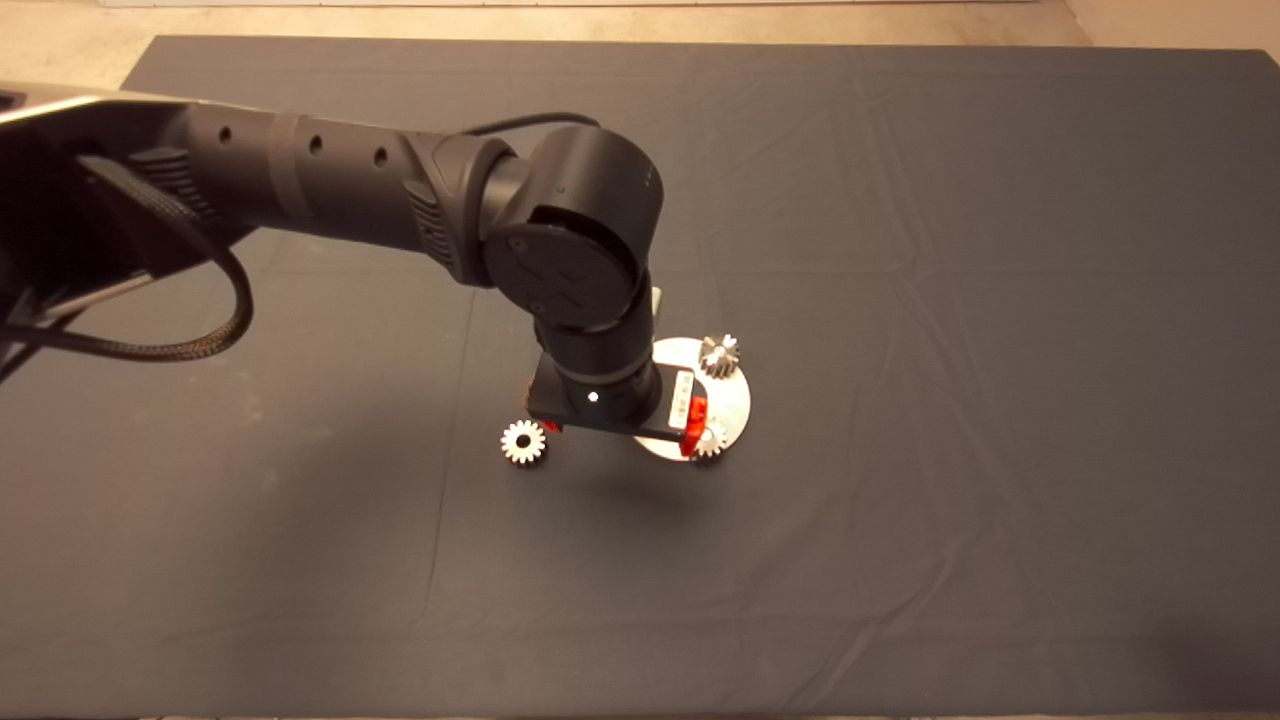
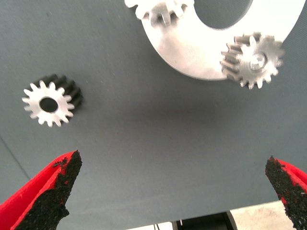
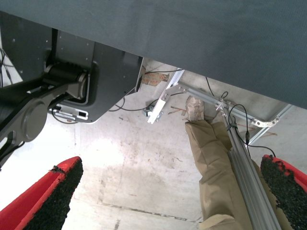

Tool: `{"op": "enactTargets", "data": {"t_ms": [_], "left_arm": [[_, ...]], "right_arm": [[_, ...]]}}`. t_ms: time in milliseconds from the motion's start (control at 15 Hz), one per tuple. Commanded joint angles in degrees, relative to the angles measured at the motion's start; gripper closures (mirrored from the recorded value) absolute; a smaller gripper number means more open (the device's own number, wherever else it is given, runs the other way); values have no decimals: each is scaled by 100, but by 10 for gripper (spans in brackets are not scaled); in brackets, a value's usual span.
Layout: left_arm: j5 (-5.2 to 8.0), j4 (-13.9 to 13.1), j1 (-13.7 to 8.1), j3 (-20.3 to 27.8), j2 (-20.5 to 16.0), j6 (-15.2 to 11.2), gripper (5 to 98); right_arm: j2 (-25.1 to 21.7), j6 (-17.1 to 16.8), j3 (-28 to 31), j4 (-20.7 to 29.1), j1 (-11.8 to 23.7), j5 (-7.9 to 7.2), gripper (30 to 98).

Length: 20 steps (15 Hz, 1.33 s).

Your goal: Remove an incorrectly installed larger gear and replace it with the correct smaller gear

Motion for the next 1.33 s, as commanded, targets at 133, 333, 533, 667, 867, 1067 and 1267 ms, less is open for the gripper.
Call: {"op": "enactTargets", "data": {"t_ms": [133,333,533,667,867,1067,1267], "left_arm": [[757,90,31,-1444,332,598,54],[757,118,66,-1955,633,834,54],[757,333,171,-2207,825,905,54],[757,542,369,-2181,825,905,54],[757,661,459,-2163,834,905,54],[757,820,582,-2154,825,905,54],[757,1026,594,-2213,816,911,54]], "right_arm": [[357,3,2,-154,-8,-716,308],[366,3,2,-156,-16,-716,308],[366,3,-15,-163,-8,-725,308],[357,3,-15,-163,4,-730,308],[374,-6,-15,-163,1,-725,308],[360,-6,-15,-163,1,-725,308],[375,-6,-6,-154,-8,-716,308]]}}
